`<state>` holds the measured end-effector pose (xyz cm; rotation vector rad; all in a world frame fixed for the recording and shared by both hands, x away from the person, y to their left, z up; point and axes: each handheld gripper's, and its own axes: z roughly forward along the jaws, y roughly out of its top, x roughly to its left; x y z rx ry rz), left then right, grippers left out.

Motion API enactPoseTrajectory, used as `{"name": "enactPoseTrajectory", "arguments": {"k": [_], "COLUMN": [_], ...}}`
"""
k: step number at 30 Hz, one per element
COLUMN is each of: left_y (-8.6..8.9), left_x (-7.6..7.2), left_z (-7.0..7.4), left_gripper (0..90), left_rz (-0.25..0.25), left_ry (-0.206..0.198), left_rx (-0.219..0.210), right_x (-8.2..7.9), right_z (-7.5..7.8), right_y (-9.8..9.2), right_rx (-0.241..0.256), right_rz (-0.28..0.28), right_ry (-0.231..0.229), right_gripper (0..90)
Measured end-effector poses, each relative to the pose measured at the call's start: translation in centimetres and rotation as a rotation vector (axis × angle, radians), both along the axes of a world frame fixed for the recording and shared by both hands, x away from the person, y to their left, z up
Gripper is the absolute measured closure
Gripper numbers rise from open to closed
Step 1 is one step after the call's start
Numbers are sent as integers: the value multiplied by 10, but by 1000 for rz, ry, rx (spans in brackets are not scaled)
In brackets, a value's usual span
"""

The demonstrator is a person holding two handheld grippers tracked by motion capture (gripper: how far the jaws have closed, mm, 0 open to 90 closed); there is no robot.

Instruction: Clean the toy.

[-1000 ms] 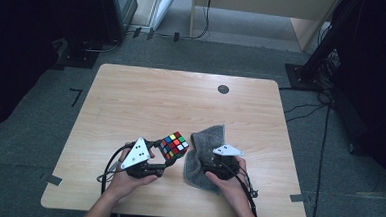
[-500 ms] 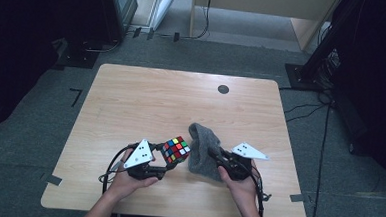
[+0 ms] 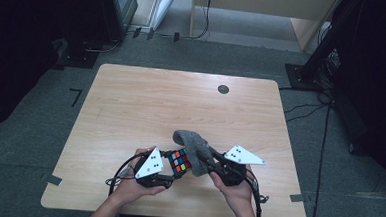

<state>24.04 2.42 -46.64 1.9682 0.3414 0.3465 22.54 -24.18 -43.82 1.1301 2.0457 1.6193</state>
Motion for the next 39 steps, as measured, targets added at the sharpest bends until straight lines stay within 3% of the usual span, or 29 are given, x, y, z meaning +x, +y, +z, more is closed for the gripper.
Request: {"name": "enactPoseTrajectory", "arguments": {"k": [3, 7, 9, 10, 11, 13, 14, 18, 22, 23, 24, 26, 28, 29, 33, 36, 37, 39], "left_y": [0, -3, -3, -1, -1, 2, 3, 2, -1, -1, -1, 1, 3, 4, 5, 6, 6, 5], "left_x": [1, 0, 0, -1, -1, -2, -2, -1, 0, 0, 0, -1, 0, 0, 1, 3, 3, 3], "left_z": [0, -3, -3, 0, 0, 4, 6, 7, 4, 4, 3, 5, 7, 8, 9, 9, 8, 7], "left_gripper": [341, 342, 342, 342, 342, 342, 342, 342, 342, 342, 342, 342, 342, 342, 342, 342, 342, 343], "left_rz": [-2, 8, 7, 3, 3, -9, -16, -15, -5, -5, -11, -18, -28, -31, -32, -29, -25, -20], "left_ry": [12, 10, 11, 19, 19, 27, 25, 36, 47, 47, 56, 61, 67, 71, 67, 90, 93, 92], "left_rx": [-4, 31, 29, 7, 7, -23, -39, -53, -16, -16, -23, -41, -63, -79, -85, -97, -99, -83], "right_x": [0, -10, -13, -16, -15, -14, -10, -5, -13, -13, -21, -24, -23, -18, -7, -5, -6, -8], "right_z": [2, 10, 12, 15, 16, 16, 15, 10, 16, 16, 21, 24, 25, 23, 12, 8, 8, 8], "right_y": [-2, 12, 17, 22, 21, 17, 9, -1, 9, 9, 19, 24, 22, 14, 1, 0, 3, 8], "right_rx": [-10, -26, -36, -54, -42, -26, -20, -66, -63, -63, -70, -73, -52, 1, 22, 34, 28, 4], "right_rz": [-7, 85, 107, 111, 114, 112, 77, -5, 41, 41, 96, 104, 110, 105, 63, 57, 39, 33], "right_ry": [-2, -42, -59, -79, -82, -79, -66, -36, -75, -75, -119, -141, -138, -98, -50, -52, -83, -94], "right_gripper": [747, 746, 746, 743, 744, 744, 747, 750, 749, 749, 746, 742, 741, 745, 750, 748, 747, 748]}}
